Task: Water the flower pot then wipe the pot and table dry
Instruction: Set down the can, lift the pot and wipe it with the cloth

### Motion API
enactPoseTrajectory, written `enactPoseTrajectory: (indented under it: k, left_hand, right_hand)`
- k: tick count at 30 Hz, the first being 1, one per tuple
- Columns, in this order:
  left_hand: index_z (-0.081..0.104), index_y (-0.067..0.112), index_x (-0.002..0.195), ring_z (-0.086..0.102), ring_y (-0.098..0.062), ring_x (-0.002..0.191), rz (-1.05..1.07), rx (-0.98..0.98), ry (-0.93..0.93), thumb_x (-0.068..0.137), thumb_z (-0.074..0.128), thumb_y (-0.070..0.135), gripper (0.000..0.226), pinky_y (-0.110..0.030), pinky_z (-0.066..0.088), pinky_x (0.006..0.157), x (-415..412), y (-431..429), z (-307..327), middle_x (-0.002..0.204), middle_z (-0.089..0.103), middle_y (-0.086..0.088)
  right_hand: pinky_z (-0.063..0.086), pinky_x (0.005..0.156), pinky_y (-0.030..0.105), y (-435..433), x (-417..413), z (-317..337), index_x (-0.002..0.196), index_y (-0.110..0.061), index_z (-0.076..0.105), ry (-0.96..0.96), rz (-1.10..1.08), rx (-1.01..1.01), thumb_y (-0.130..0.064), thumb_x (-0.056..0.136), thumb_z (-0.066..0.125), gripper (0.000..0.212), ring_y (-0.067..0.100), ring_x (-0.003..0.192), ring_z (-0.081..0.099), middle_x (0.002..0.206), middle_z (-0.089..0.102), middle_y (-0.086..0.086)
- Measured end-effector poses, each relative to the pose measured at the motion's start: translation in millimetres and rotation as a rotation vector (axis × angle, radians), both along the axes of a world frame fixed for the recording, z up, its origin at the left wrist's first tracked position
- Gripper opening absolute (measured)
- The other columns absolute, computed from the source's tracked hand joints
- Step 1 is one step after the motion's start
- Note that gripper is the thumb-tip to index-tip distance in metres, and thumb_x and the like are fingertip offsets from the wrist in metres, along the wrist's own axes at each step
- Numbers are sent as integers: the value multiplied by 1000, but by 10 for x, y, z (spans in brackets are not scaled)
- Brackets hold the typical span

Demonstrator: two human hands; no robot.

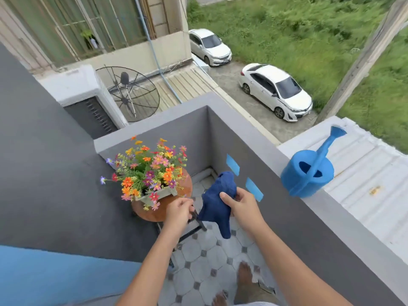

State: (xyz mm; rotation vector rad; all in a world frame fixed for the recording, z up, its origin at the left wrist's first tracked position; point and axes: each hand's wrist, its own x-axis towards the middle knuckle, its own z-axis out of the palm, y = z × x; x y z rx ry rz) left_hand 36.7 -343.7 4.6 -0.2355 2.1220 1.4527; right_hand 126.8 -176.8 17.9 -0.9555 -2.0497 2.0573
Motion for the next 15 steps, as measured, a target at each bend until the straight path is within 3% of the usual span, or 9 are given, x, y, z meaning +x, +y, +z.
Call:
enactPoseTrajectory:
  k: [3,6,12,15]
  left_hand:
    - [65,11,100,43,-14,54,161,15,-114,95,48,15,18,-23,31,44,-217,-208,-206,78,60,-5]
    - [65,13,99,39,-13,52,349,29,-213,94,47,15,18,-24,26,43,-512,-205,-415,80,60,-4]
    - [56,20,91,35,-12,52,569,138,-316,101,36,33,26,-26,25,46,-1008,-119,-748,79,59,-3]
    - [55,14,107,36,-12,56,637,131,-332,105,29,33,32,-25,25,49,-1184,-67,-925,81,50,-2]
  right_hand:
    - [55,70,42,-147,-225,-41,92,-6,66,-48,24,4,-20,92,67,14,24,75,66,84,73,14]
    - [53,69,37,-200,-428,-150,92,-7,65,-86,82,14,-18,93,65,11,20,74,65,81,72,11]
    - [54,76,39,-138,-739,-453,96,-13,64,-166,132,17,-20,95,62,7,23,84,68,92,73,12]
    - [56,85,43,-16,-967,-605,105,-16,59,-217,159,28,-26,96,60,13,21,93,68,99,71,7]
